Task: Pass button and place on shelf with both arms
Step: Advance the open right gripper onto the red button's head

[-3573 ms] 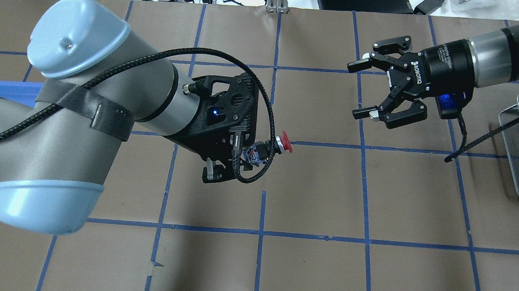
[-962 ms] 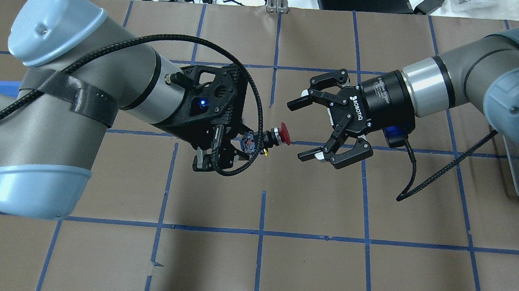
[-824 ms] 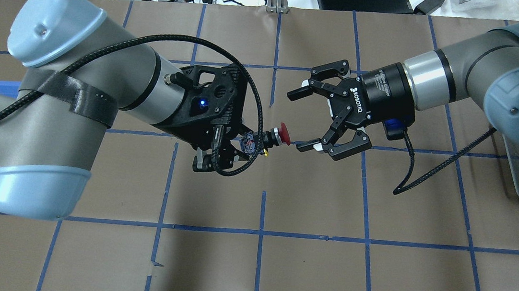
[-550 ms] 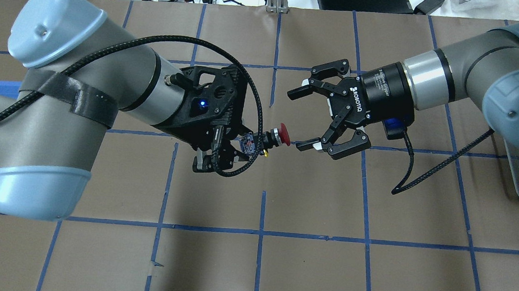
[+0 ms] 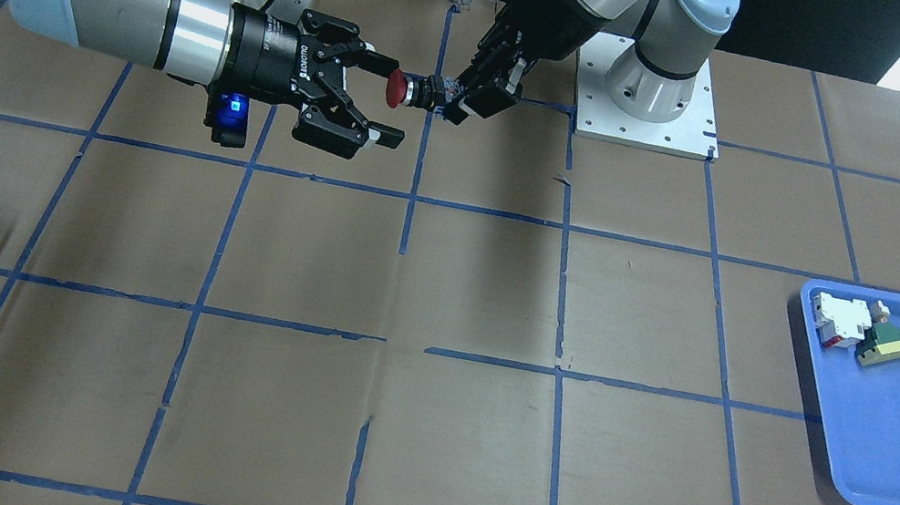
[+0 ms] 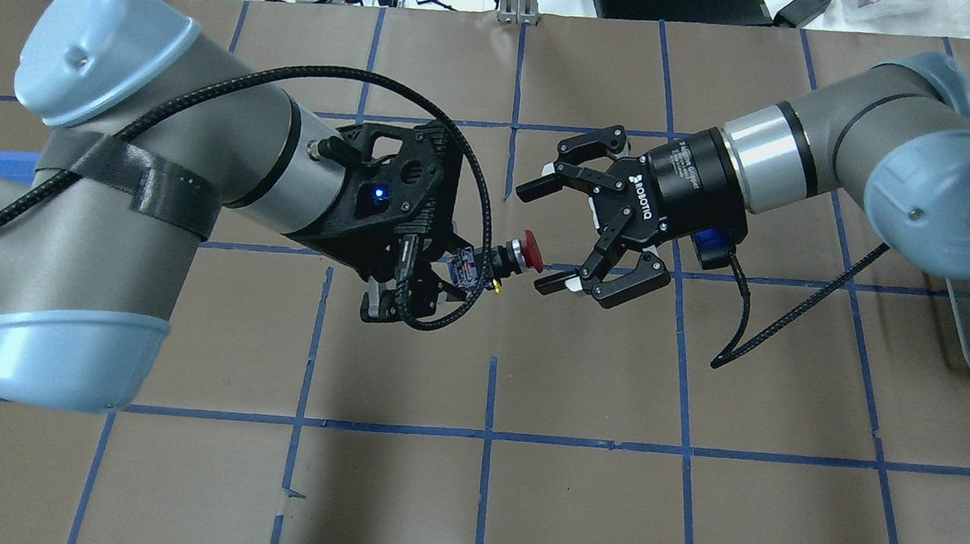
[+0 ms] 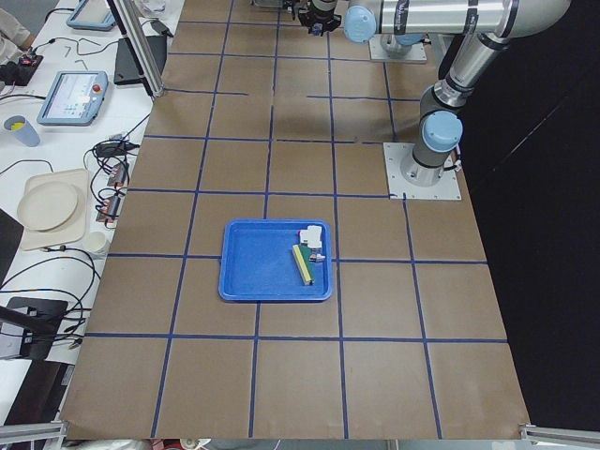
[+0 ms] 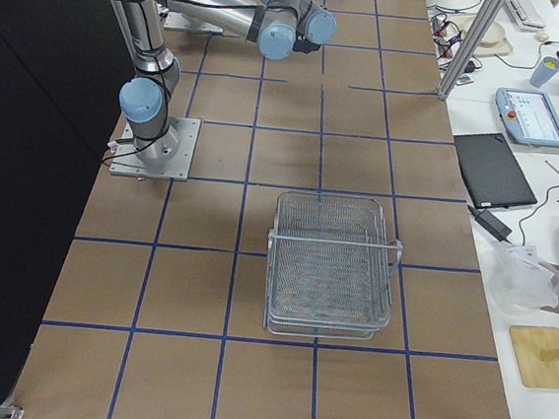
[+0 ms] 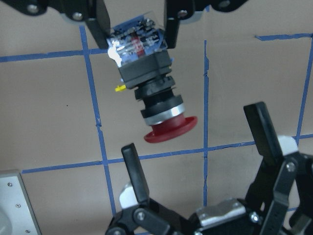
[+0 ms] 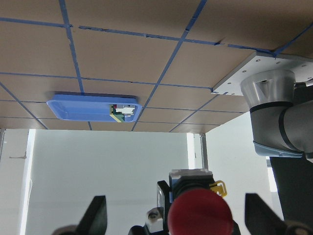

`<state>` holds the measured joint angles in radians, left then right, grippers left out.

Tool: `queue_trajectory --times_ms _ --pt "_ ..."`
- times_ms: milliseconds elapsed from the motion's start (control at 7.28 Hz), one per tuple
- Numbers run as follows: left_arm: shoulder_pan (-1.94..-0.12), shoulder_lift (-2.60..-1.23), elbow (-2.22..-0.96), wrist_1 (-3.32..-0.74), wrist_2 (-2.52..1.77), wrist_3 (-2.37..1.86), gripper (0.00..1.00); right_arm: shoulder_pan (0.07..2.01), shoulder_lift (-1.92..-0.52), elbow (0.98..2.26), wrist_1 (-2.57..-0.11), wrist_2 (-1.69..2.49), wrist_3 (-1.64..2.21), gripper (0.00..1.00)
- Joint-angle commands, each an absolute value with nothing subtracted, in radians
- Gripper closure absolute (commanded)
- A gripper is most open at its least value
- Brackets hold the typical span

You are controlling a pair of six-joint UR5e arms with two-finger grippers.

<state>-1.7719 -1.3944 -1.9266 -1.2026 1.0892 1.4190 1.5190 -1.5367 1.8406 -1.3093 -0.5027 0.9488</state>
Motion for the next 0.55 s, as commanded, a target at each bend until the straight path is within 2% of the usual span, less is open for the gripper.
queue_trajectory --times_ms 0,275,412 --pt "-1.772 -1.394 -1.930 -1.201 1.088 1.417 0.86 1.522 -1.537 1.836 -1.309 -0.506 0.951 0.02" --pt "-1.775 -1.393 -1.930 -1.200 1.088 1.417 0.86 1.522 -1.552 1.839 -1.298 -0.514 0.951 0.02" --pt "-1.775 -1.393 -1.931 -1.200 1.088 1.417 0.86 1.522 -1.552 1.839 -1.295 -0.515 0.951 0.07"
